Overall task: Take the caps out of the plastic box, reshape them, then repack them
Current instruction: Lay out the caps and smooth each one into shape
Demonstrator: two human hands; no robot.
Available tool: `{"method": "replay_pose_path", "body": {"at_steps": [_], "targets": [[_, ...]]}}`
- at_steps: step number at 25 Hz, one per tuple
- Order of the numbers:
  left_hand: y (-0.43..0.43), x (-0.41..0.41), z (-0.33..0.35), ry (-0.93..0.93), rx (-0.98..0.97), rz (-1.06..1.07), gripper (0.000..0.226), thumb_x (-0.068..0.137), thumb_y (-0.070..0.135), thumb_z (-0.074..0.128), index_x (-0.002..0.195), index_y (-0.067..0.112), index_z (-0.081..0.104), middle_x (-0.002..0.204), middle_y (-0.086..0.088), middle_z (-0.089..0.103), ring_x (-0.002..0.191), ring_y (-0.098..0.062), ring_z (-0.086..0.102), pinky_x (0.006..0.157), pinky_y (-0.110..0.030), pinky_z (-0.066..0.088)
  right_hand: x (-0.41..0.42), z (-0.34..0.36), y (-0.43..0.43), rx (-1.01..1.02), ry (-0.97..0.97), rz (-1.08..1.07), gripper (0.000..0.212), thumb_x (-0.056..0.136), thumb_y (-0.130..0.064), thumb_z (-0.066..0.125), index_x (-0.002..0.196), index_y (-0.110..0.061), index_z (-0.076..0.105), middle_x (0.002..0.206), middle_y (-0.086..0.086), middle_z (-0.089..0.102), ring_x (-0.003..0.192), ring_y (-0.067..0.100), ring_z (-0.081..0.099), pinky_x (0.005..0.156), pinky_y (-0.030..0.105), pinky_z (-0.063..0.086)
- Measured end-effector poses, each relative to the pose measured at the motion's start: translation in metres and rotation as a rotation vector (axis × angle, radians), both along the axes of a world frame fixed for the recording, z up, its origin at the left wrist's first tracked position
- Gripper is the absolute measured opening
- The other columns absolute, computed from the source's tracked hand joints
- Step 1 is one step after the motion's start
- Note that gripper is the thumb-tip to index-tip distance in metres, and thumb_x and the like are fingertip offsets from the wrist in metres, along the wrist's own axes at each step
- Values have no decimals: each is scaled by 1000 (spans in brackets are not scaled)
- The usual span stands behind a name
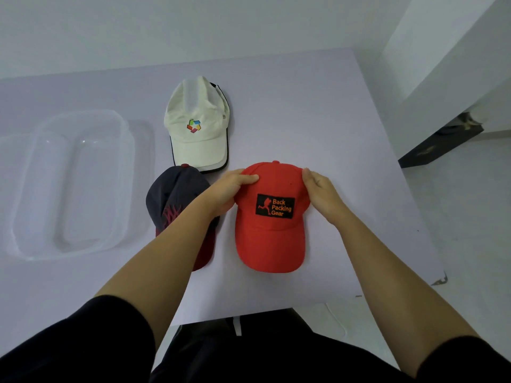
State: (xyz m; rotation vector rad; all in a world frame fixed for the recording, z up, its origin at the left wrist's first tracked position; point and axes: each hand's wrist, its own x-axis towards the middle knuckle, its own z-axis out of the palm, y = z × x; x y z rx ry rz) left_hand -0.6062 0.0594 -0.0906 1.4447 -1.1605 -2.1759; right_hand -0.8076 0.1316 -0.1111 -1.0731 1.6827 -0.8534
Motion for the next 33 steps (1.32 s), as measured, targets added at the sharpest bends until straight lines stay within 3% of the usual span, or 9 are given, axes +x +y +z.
{"method": "replay_pose_path", "body": {"at_steps": [4,7,9,13,17,21,25,29,33], "targets": [[8,-3,-14,-225,-131,-25,20,81,17,57,100,14,61,104,-9,66,100,-29,61,92,-39,48,-9,-13,1,48,142,84,28,98,-39,38,80,-25,54,77,-14,52,74,7,48,74,25,37],[8,0,2,-572,-549,-277,31,87,25,55,114,13,61,112,-3,61,102,-20,59,91,-30,45,-18,-11,4,98,211,59,35,98,-40,35,98,-15,59,92,-5,61,89,15,54,83,29,42],[2,10,21,-706,-759,-250,28,91,20,51,110,5,66,108,-7,66,89,-20,66,80,-24,45,-30,-4,9,121,254,-10,33,98,-35,37,110,-16,61,103,-3,63,96,17,58,91,32,45],[2,25,31,-591,-381,-155,22,92,17,50,94,0,64,83,-10,65,48,-6,64,50,-19,41,-34,9,23,265,164,58,28,98,-34,39,114,-21,59,105,-10,61,68,12,57,74,27,46],[26,10,12,-335,-33,28,22,99,22,45,106,4,55,80,-7,57,40,-3,57,37,-12,38,-3,0,30,281,-73,4,18,99,-31,40,99,-21,56,79,-9,52,57,8,48,60,16,45],[31,6,-8,-369,-172,208,23,99,23,43,99,3,55,65,-7,62,53,-7,60,52,-17,47,6,-12,15,209,-187,-168,26,99,-32,37,78,-21,49,67,-6,42,52,6,38,53,20,39],[30,5,-10,-442,-287,266,24,98,21,43,99,4,59,62,-3,64,55,-7,61,54,-16,48,1,-18,0,141,-14,-141,30,98,-32,41,72,-19,50,61,-5,43,52,11,41,63,33,40],[29,7,-8,-494,-328,238,24,97,19,46,103,3,63,64,-1,65,56,-4,61,62,-15,52,-9,-23,-3,162,82,-96,21,95,-29,48,88,-16,63,75,-5,59,64,11,56,81,38,49],[20,16,13,-565,-463,137,25,95,19,50,113,10,63,71,1,67,52,4,62,72,-14,52,-24,-12,-10,152,85,-99,21,91,-32,53,104,-21,65,103,-4,65,95,16,62,94,36,47]]}}
